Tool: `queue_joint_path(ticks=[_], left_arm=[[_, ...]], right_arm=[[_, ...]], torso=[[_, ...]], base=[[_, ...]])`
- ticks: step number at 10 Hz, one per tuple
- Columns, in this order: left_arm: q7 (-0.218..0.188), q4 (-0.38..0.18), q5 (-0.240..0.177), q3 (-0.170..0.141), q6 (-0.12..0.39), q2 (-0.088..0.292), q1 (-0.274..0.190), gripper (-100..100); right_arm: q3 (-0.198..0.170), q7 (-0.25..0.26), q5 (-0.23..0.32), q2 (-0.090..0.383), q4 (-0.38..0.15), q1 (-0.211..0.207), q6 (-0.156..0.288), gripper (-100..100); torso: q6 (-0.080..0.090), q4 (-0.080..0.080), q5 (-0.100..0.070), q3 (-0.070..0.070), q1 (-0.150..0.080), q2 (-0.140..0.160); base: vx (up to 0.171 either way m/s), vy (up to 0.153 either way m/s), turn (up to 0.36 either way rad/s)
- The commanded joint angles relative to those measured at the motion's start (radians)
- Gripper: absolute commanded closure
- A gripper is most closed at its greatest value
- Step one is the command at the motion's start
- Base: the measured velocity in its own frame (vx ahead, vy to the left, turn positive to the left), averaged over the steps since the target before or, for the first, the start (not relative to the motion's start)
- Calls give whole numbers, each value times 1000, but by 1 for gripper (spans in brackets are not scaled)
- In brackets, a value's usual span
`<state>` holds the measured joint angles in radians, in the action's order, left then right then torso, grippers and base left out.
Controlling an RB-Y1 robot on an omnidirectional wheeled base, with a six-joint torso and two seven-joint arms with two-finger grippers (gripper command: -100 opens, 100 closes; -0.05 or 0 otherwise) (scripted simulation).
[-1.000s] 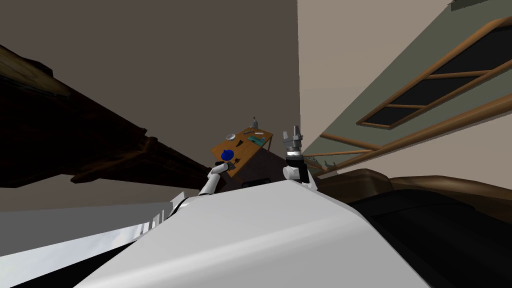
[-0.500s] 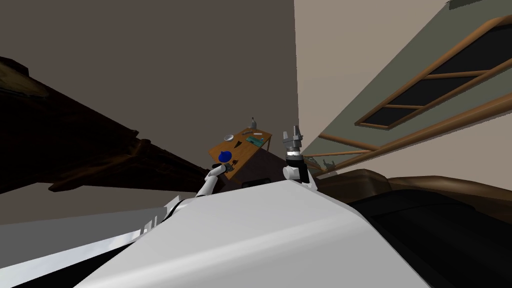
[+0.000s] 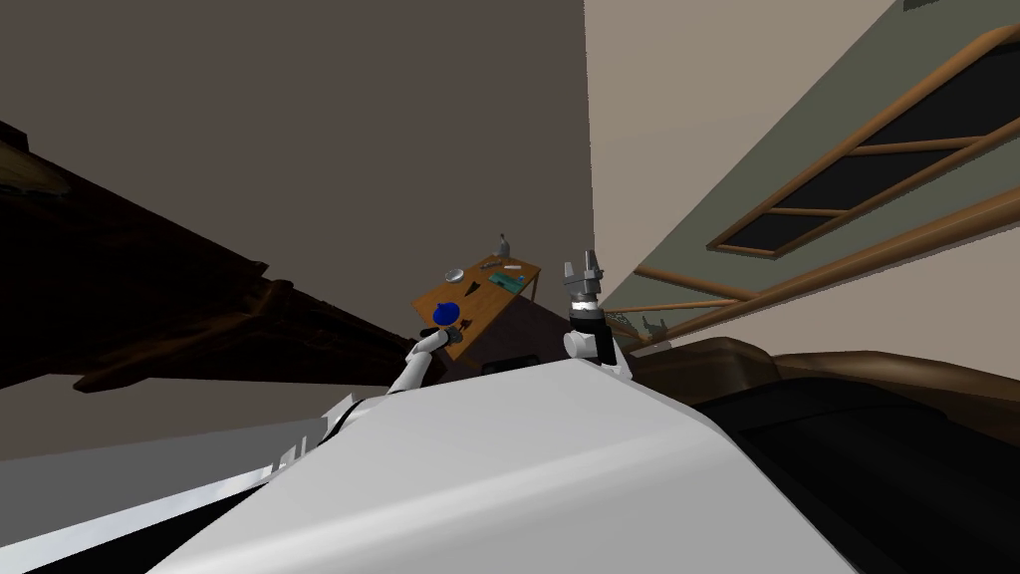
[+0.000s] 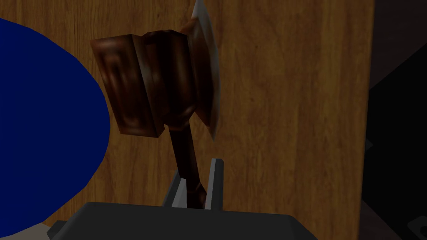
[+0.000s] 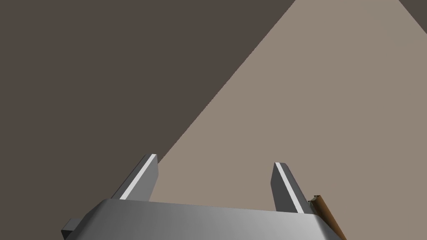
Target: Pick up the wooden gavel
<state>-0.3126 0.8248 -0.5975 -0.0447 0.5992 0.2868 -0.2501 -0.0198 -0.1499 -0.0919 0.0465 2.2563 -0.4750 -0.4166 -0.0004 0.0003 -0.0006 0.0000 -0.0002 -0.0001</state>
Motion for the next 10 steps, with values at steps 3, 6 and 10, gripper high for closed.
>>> queue_joint_path(ticks=[3,6,10], left_arm=[[0,0,0,0,0,1,-1,100],[-53,30,60,7,27,-23,-14,100],[-121,75,136,15,63,-52,-23,100]], right_arm=[[0,0,0,0,0,0,0,0],[0,0,0,0,0,0,0,0],[0,0,0,0,0,0,0,0]], torso=[[0,0,0,0,0,0],[0,0,0,1,2,2],[0,0,0,1,2,3]], base=[[0,0,0],[-34,35,32],[-35,44,24]])
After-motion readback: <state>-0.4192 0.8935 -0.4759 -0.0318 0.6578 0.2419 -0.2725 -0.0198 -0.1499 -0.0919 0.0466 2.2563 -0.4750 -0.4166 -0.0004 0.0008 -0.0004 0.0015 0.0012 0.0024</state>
